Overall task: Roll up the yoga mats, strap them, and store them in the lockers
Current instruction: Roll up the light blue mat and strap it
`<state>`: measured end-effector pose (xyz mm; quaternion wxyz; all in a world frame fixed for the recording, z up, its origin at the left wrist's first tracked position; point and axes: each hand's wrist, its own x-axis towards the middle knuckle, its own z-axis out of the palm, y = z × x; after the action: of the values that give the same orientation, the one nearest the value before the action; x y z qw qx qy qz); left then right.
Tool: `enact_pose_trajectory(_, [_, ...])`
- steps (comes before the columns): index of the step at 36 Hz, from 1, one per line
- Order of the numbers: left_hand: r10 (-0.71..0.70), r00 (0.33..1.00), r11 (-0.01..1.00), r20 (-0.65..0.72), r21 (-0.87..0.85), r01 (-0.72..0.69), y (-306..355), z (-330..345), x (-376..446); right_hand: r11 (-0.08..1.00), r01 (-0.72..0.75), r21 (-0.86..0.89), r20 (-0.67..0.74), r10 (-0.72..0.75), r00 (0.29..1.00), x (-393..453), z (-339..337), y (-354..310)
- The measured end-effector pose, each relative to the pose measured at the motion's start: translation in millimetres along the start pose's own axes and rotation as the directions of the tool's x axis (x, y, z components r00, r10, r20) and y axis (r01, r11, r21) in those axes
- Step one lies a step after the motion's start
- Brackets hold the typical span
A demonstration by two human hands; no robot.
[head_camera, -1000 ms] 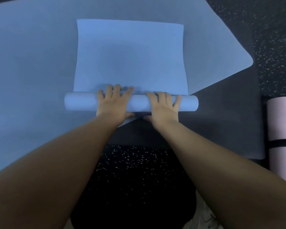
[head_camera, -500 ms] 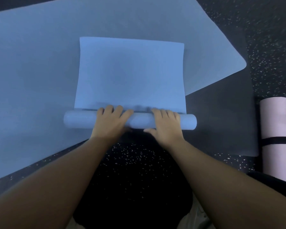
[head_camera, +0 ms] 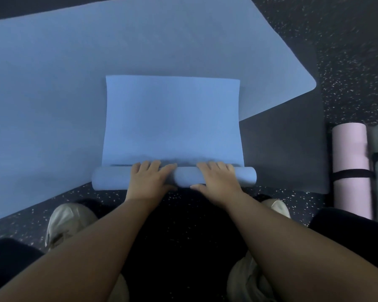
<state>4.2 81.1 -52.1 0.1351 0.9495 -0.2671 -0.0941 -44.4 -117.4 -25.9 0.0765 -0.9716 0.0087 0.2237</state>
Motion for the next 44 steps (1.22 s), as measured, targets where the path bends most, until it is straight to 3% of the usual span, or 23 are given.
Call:
enact_pose_trajectory(5, [-0.144, 0.983, 0.989, 0.113, 0.032, 0.141, 14, 1, -5, 0.999, -0.017, 0.028, -0.011, 0.017, 1.000, 9, 0, 0])
enact_pose_trajectory(11, [0.056, 0.998, 0.982, 0.016, 0.181, -0.058, 8, 8, -16, 1.000, 0.004, 0.016, 0.107, -0.006, 0.994, 29, -16, 9])
enact_pose_trajectory(16, [0.011, 0.990, 0.975, 0.138, 0.220, -0.041, 8, 8, -15, 1.000, 0.018, 0.009, 0.144, -0.019, 0.989, 38, -20, 12])
enact_pose_trajectory(20, [-0.044, 0.965, 0.968, 0.257, 0.248, -0.022, 9, -3, 4, 0.997, -0.012, 0.070, 0.020, 0.011, 1.000, 39, -11, 15])
enact_pose_trajectory(22, [-0.062, 0.961, 0.975, 0.271, 0.224, -0.001, 8, -8, 15, 0.996, -0.047, 0.077, -0.128, 0.056, 0.990, 38, -1, 11])
enact_pose_trajectory(25, [-0.077, 0.957, 0.977, 0.280, 0.210, 0.017, 7, -12, 30, 0.995, -0.084, 0.059, -0.431, 0.101, 0.897, 36, 12, -3])
enact_pose_trajectory(29, [-0.102, 0.951, 0.980, 0.290, 0.196, 0.046, 5, -17, 48, 0.997, -0.073, 0.026, -0.611, 0.074, 0.788, 31, 27, -15])
enact_pose_trajectory(33, [-0.122, 0.936, 0.974, 0.329, 0.220, 0.050, 2, -22, 58, 0.999, -0.051, 0.011, -0.613, 0.047, 0.789, 27, 31, -17])
enact_pose_trajectory(39, [-0.129, 0.931, 0.970, 0.342, 0.237, 0.048, 0, -24, 66, 0.994, -0.084, 0.065, -0.473, 0.105, 0.875, 25, 35, -14])
enact_pose_trajectory(44, [-0.128, 0.930, 0.979, 0.344, 0.193, 0.064, -3, -24, 76, 0.992, -0.094, 0.079, -0.470, 0.120, 0.875, 17, 42, -16])
